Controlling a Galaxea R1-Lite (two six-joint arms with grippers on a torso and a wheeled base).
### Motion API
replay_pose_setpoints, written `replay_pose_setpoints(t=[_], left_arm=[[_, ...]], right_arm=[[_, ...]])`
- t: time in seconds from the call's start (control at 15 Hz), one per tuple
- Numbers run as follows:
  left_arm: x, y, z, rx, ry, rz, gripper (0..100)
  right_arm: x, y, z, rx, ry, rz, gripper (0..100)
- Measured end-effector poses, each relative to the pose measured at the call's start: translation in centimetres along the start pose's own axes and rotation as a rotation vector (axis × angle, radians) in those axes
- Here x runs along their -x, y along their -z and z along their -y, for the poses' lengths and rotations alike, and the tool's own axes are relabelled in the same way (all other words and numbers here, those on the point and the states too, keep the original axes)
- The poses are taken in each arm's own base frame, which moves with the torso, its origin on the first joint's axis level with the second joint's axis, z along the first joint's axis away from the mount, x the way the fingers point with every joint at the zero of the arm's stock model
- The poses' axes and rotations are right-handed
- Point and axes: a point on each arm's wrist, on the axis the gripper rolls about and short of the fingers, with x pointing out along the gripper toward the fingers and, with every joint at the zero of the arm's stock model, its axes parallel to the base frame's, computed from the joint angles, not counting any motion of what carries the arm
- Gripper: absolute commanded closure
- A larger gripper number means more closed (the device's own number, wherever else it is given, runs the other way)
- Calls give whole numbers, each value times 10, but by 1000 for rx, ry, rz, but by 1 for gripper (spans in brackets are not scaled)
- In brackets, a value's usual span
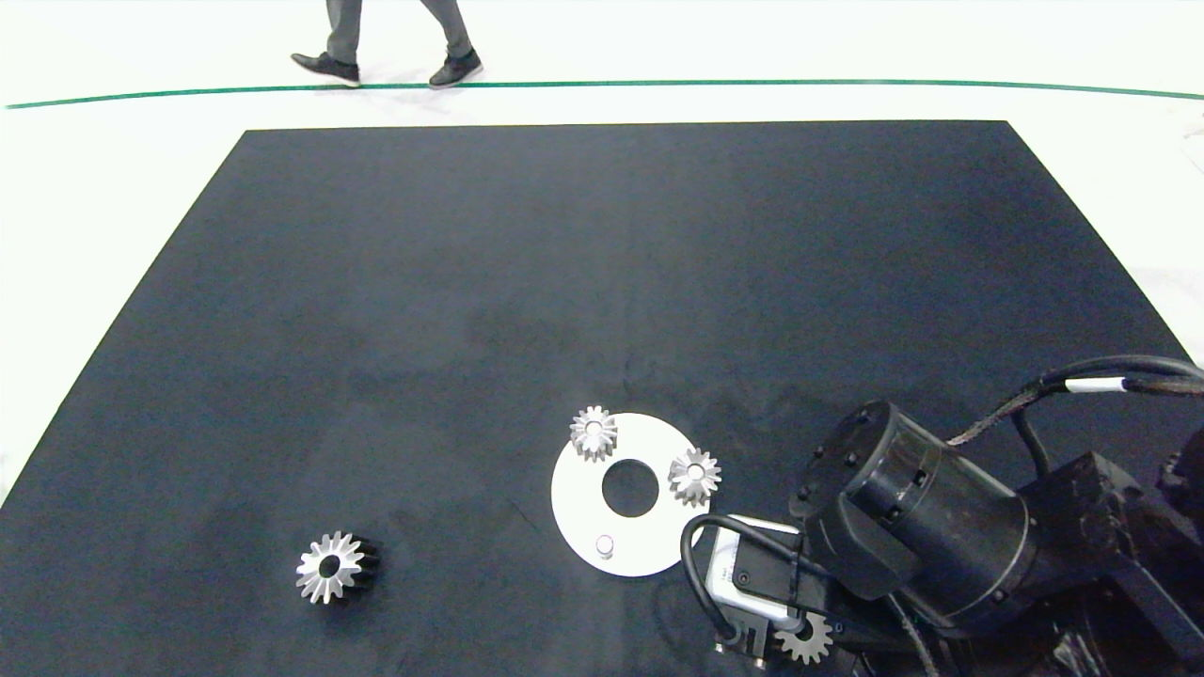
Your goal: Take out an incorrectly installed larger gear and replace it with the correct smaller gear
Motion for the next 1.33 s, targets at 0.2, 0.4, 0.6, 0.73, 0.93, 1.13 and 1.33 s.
replay_pose_setpoints(t=[0.2, 0.4, 0.6, 0.73, 0.93, 1.13, 1.33], left_arm=[[0, 0, 0, 0, 0, -1, 0], [0, 1, 0, -1, 0, -2, 0], [0, 1, 0, -1, 0, -2, 0], [0, 1, 0, -1, 0, -2, 0], [0, 1, 0, -7, 0, -3, 0], [0, 1, 0, -14, -1, -3, 0], [0, 1, 0, -13, -1, -2, 0]], right_arm=[[-8, -2, -1, 4, -3, -21, 0], [-13, -3, -2, 9, 1, -42, 0], [-19, -3, -1, 6, 11, -64, 0], [-23, -2, 0, 3, 13, -80, 2], [-27, -1, 2, -2, 12, -96, 9], [-29, -1, 2, -1, 16, -103, 15], [-30, -1, 2, 2, 26, -111, 21]])
